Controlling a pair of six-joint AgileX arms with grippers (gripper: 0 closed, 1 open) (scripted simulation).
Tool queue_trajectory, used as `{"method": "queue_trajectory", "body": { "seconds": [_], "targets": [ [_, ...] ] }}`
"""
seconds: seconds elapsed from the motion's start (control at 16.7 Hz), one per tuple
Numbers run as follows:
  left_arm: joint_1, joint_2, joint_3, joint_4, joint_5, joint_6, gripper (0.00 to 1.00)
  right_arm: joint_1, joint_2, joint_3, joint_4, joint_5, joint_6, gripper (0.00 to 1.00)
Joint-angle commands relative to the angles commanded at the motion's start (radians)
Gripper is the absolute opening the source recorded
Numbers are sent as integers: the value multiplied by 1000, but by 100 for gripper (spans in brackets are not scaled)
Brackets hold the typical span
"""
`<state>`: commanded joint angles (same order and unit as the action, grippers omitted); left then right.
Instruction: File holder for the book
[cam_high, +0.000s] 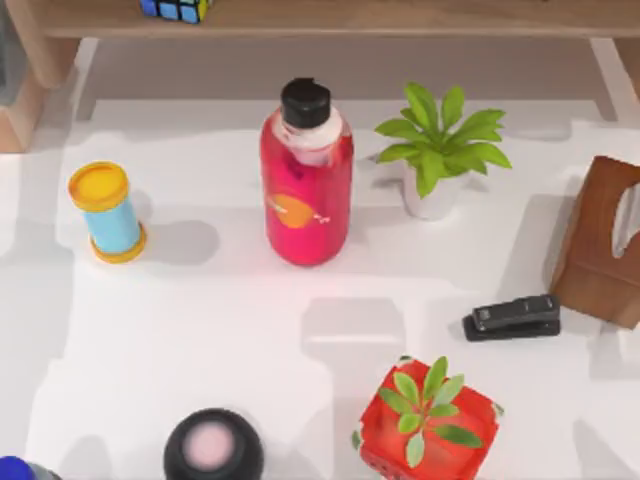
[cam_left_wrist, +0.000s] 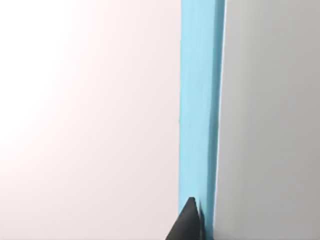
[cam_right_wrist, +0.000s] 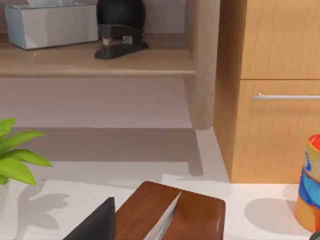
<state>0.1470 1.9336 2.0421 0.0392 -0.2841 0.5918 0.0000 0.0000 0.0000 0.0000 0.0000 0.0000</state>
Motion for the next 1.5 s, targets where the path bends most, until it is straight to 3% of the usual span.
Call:
{"method": "queue_trajectory", "body": {
  "seconds": [0.36, 0.66, 0.84, 1.14, 1.32, 1.5],
  "targets": [
    [373, -23, -497, 182, 210, 399, 0, 0, 0, 0, 0, 0, 0, 100],
    [538, -34, -857, 329, 416, 716, 0, 0, 0, 0, 0, 0, 0, 100],
    [545, -55, -999, 421, 551, 881, 0, 0, 0, 0, 0, 0, 0, 100],
    [439, -75, -1097, 553, 746, 1077, 0, 0, 0, 0, 0, 0, 0, 100],
    [375, -47, -1104, 596, 809, 1136, 0, 0, 0, 0, 0, 0, 0, 100],
    [360, -32, -1103, 603, 821, 1148, 0, 0, 0, 0, 0, 0, 0, 100]
  ]
}}
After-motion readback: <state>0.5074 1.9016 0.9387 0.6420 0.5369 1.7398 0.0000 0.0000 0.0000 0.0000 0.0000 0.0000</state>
